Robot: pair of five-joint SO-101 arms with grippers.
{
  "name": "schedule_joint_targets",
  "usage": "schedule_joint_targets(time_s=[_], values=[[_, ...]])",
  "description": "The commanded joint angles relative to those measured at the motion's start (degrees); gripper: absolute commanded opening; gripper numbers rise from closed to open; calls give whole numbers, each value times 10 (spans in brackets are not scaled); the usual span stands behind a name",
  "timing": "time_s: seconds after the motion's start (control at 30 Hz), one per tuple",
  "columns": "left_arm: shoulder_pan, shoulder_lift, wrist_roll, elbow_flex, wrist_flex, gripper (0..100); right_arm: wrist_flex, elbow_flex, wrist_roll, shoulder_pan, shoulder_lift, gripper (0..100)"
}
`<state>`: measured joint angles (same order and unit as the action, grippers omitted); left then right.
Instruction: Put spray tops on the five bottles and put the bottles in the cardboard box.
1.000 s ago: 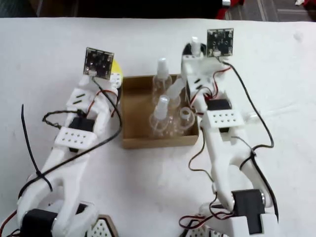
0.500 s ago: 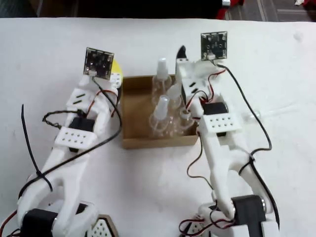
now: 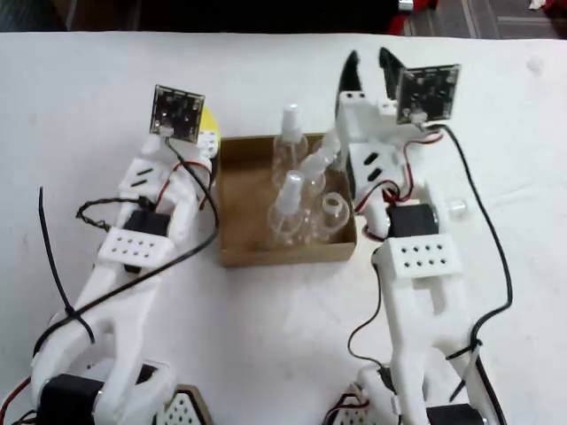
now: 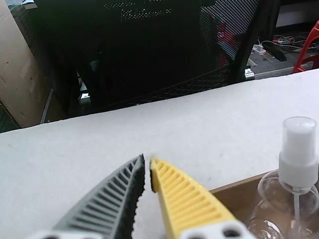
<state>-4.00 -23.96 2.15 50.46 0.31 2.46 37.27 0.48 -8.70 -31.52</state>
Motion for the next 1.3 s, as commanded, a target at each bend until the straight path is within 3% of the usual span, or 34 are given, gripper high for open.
schedule_joint_targets(time_s=[0.0, 0.23, 0.73, 1.03, 1.1, 1.27], values=[[-7, -3, 4, -3, -12, 24, 9, -16, 6, 36, 14, 31], [-7, -3, 4, -3, -11, 24, 114, -85, 5, 70, 136, 15], [-7, -3, 4, -3, -11, 24, 122, -85, 5, 22, 168, 15], [-7, -2, 4, -3, -11, 24, 131, -113, 12, 154, 88, 15], [-7, -2, 4, -3, -11, 24, 165, -121, 51, 189, 73, 15], [-8, -2, 4, -3, -11, 24, 295, -163, 229, 240, 97, 31]])
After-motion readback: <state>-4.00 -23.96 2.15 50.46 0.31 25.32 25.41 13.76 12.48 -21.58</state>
